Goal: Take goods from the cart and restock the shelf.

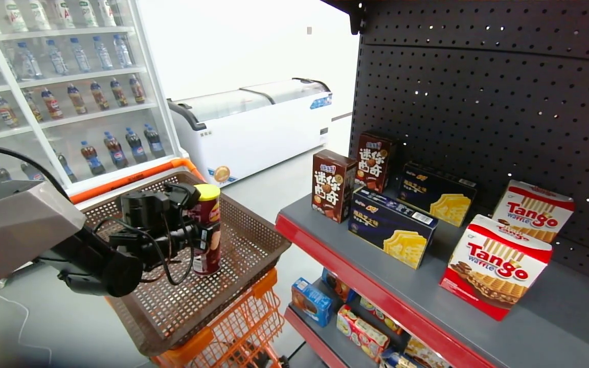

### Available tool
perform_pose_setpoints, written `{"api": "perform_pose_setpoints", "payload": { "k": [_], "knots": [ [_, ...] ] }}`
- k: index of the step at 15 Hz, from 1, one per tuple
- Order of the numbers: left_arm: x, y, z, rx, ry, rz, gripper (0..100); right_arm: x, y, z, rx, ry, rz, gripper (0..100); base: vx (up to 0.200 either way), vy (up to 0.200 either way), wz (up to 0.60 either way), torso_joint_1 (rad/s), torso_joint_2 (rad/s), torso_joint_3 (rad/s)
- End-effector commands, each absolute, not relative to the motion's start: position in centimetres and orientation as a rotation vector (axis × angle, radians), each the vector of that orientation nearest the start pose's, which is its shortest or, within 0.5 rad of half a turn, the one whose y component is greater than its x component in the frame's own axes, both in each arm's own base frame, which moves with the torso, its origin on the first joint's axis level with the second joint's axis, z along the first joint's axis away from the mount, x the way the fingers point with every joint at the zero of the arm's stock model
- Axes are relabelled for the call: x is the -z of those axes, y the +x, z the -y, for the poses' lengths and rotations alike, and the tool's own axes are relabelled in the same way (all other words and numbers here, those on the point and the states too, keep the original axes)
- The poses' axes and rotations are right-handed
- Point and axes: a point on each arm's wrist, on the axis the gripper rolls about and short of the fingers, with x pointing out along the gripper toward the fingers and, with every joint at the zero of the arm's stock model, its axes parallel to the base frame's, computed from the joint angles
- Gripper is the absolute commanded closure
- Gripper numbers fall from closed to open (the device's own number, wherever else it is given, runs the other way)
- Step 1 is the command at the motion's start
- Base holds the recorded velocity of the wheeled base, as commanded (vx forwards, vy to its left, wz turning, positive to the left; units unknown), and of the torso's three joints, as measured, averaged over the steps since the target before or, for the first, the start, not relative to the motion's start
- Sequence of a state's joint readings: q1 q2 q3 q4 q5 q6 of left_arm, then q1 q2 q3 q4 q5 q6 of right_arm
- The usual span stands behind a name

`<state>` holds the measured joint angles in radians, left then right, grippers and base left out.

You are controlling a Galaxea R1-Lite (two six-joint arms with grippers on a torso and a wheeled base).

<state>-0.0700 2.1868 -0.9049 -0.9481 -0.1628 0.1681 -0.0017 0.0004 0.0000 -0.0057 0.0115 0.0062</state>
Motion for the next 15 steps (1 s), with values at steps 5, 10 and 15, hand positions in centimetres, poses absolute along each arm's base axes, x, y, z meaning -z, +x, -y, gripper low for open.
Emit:
{"api": "perform_pose_setpoints", "payload": {
  "k": [5, 10, 15],
  "knots": [
    [-19.6, 31.2, 2.7, 0.222, 0.125, -0.164, 100, -7.6, -2.3, 0.0, -0.011, 0.006, 0.006, 0, 0.0, 0.0, 0.0, 0.0, 0.0, 0.0],
    [-23.2, 23.6, 2.2, 0.22, 0.059, -0.111, 100, -7.6, -2.3, 0.0, -0.011, 0.006, 0.006, 0, 0.0, 0.0, 0.0, 0.0, 0.0, 0.0],
    [-22.0, 16.0, 2.0, 0.239, -0.038, -0.106, 100, -7.6, -2.3, 0.0, -0.011, 0.006, 0.006, 0, 0.0, 0.0, 0.0, 0.0, 0.0, 0.0]
  ]
}}
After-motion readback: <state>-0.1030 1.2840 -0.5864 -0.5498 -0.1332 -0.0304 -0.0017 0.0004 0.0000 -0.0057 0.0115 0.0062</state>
